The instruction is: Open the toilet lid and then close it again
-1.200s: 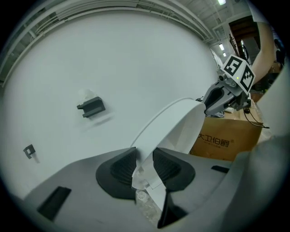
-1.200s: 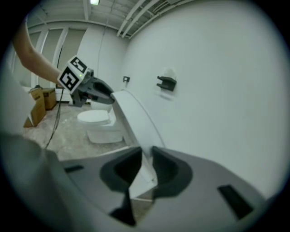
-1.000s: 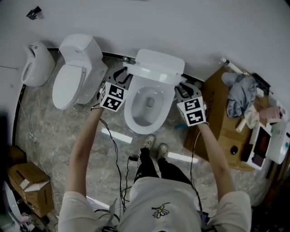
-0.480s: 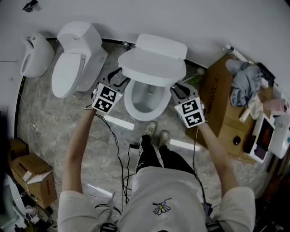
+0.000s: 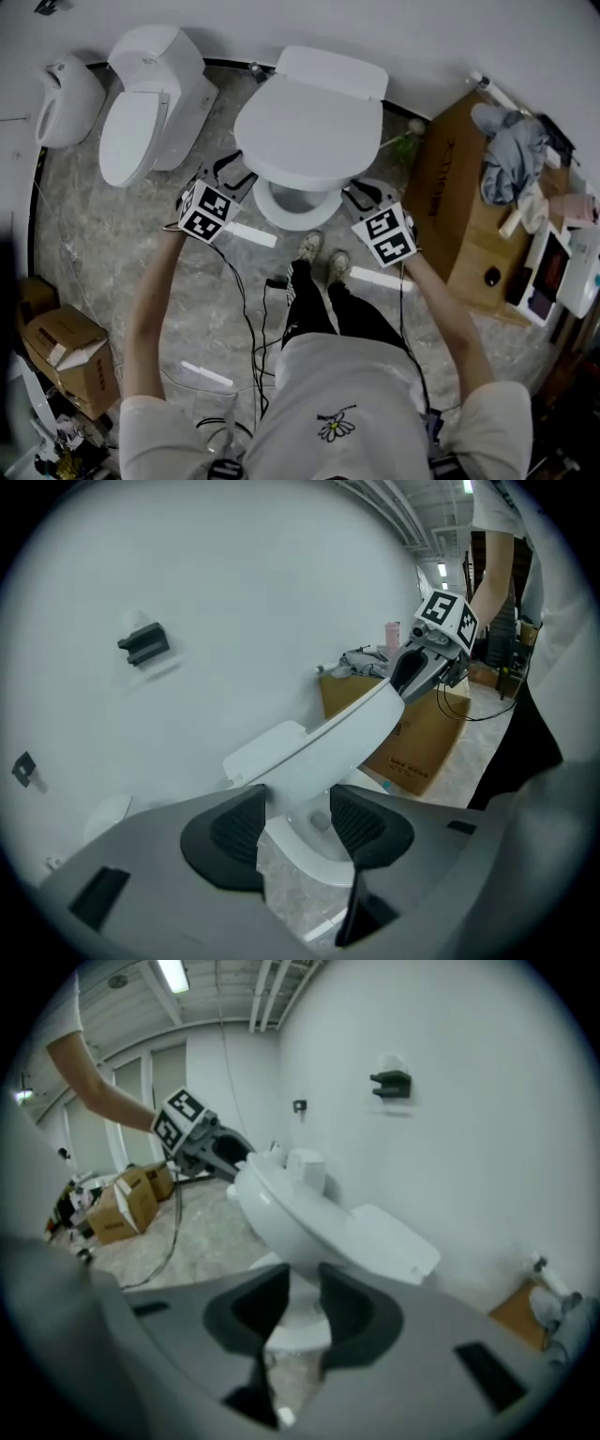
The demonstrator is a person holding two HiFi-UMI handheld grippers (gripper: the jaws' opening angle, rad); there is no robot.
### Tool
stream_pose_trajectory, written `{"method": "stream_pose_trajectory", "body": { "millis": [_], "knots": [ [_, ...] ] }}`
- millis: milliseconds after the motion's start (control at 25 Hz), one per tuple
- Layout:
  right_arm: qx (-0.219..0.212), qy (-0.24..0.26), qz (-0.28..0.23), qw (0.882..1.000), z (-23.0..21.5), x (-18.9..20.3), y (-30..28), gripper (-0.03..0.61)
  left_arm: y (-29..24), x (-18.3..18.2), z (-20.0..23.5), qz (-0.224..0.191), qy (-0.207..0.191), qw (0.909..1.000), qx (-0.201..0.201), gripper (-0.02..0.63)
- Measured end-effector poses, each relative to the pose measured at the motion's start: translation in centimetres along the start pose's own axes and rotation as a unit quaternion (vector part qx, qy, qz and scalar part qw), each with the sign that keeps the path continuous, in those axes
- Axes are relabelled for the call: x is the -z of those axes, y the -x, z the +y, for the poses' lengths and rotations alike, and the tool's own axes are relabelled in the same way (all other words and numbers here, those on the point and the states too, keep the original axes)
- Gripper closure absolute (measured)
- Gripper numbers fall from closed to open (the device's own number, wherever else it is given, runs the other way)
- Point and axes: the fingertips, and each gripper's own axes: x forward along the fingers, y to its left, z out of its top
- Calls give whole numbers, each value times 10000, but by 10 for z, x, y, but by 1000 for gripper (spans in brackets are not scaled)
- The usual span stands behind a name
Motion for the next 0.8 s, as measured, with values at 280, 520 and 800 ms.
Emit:
{"method": "stream_pose_trajectory", "body": {
  "millis": [280, 520, 800],
  "knots": [
    [-236, -82, 343, 9991, 24, 38, -14, 486, -4, 40, -33, 312, 91, 9989, 328, 367],
    [-529, -96, 749, 9957, 46, 73, -31, 486, -12, 77, -60, 614, 80, 9956, 709, 347],
    [-892, -139, 1211, 9885, 72, 118, -54, 483, -24, 126, -91, 964, 48, 9885, 1167, 344]
  ]
}}
